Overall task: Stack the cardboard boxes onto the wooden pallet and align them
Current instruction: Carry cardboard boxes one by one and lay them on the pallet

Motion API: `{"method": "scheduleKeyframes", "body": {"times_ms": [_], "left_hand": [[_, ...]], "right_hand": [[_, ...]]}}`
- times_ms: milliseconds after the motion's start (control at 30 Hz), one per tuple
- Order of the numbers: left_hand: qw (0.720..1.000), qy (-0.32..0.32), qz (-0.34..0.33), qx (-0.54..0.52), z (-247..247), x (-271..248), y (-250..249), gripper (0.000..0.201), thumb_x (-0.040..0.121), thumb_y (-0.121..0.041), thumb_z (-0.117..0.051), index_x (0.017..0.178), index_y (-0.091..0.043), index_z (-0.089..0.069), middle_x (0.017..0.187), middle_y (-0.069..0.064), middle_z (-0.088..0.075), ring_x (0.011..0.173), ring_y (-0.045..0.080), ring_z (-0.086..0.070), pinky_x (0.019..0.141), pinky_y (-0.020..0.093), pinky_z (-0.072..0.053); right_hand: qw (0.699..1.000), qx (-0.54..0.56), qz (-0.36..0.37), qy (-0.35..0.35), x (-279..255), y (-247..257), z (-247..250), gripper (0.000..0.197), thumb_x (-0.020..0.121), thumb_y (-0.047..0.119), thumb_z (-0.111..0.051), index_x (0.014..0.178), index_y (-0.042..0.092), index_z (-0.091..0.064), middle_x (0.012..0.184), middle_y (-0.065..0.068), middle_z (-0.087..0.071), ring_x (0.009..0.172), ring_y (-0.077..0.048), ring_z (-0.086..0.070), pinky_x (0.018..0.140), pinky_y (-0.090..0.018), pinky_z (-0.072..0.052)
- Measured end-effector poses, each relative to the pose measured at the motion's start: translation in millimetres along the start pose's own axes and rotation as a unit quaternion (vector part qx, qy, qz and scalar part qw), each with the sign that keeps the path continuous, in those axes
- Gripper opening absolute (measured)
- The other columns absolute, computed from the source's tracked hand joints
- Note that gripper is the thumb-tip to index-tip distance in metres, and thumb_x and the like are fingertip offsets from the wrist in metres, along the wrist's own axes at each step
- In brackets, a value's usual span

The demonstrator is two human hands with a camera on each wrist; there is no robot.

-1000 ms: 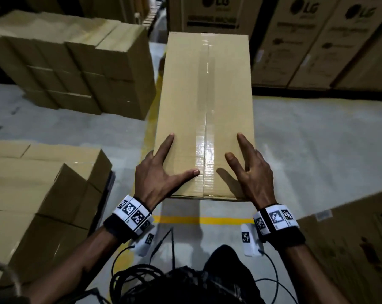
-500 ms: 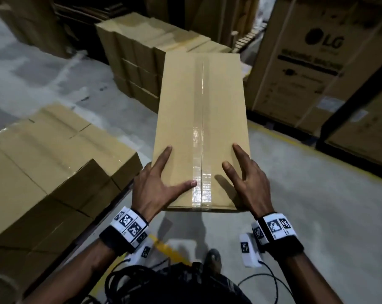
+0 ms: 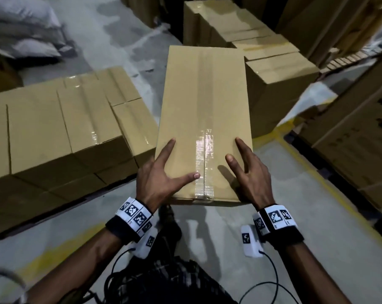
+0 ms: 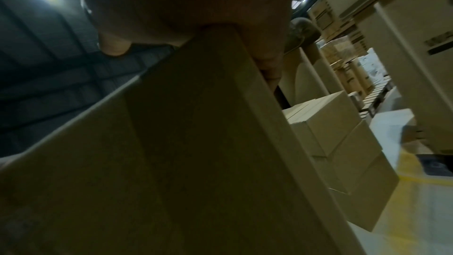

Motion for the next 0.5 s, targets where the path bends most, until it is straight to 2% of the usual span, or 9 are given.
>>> {"method": "scheduleKeyframes", "body": {"times_ms": [133,267,333,400,433,500], "left_hand": [[0.999,-0.021,0.026,-0.013,-1.4,57.2,16.5,0.114,0.059,-0.092,-0.070,0.157,-0.057,-0.021,0.133,0.012,-0.065,0.124,0.031,-0.059,0.104,0.038,-0.047],[0.997,-0.042,0.062,-0.010,-1.2,126.7,40.7,0.120,0.054,-0.102,-0.058,0.157,-0.058,-0.018,0.130,0.014,-0.065,0.123,0.033,-0.059,0.107,0.044,-0.048],[0.996,-0.064,0.068,0.000,5.0,158.6,50.1,0.121,0.054,-0.103,-0.057,0.158,-0.054,-0.023,0.121,0.014,-0.068,0.115,0.033,-0.063,0.101,0.044,-0.051],[0.993,-0.071,0.091,0.012,13.6,192.3,61.9,0.123,0.054,-0.100,-0.063,0.160,-0.049,-0.025,0.117,0.015,-0.069,0.107,0.032,-0.064,0.091,0.040,-0.054],[0.992,-0.065,0.107,0.012,16.2,207.1,69.2,0.123,0.054,-0.098,-0.064,0.160,-0.050,-0.024,0.119,0.015,-0.068,0.108,0.032,-0.064,0.089,0.039,-0.055],[0.990,-0.055,0.132,-0.005,17.8,236.1,87.8,0.123,0.054,-0.098,-0.065,0.159,-0.054,-0.018,0.133,0.010,-0.064,0.119,0.032,-0.060,0.095,0.042,-0.054]], "right_hand": [[0.999,-0.015,0.030,0.035,76.4,15.7,-26.3,0.090,0.074,0.101,-0.031,0.152,0.057,-0.032,0.154,0.006,-0.051,0.139,-0.024,-0.049,0.114,-0.054,-0.040],[0.996,-0.027,0.052,0.066,156.9,36.1,-60.1,0.091,0.074,0.101,-0.031,0.153,0.055,-0.033,0.154,0.003,-0.051,0.139,-0.023,-0.050,0.114,-0.050,-0.041],[0.994,-0.032,0.061,0.084,196.0,47.4,-79.9,0.091,0.075,0.100,-0.031,0.153,0.055,-0.033,0.153,0.004,-0.052,0.139,-0.022,-0.050,0.114,-0.049,-0.041],[0.992,-0.033,0.066,0.107,236.2,57.8,-104.5,0.090,0.075,0.100,-0.031,0.153,0.055,-0.033,0.154,0.006,-0.052,0.139,-0.022,-0.050,0.114,-0.050,-0.041],[0.991,-0.029,0.067,0.116,253.2,61.2,-117.0,0.090,0.075,0.101,-0.031,0.153,0.056,-0.032,0.154,0.007,-0.051,0.138,-0.021,-0.051,0.114,-0.051,-0.041],[0.988,-0.029,0.074,0.134,286.5,67.3,-144.5,0.089,0.076,0.100,-0.031,0.153,0.056,-0.032,0.153,0.008,-0.052,0.136,-0.021,-0.052,0.113,-0.051,-0.042]]}}
Point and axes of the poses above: each hand's wrist, its own x-axis towards the middle knuckle, its own z-axis out of the back of the hand, y = z × x, the point moved 7 cm from there along x, towards the middle knuckle
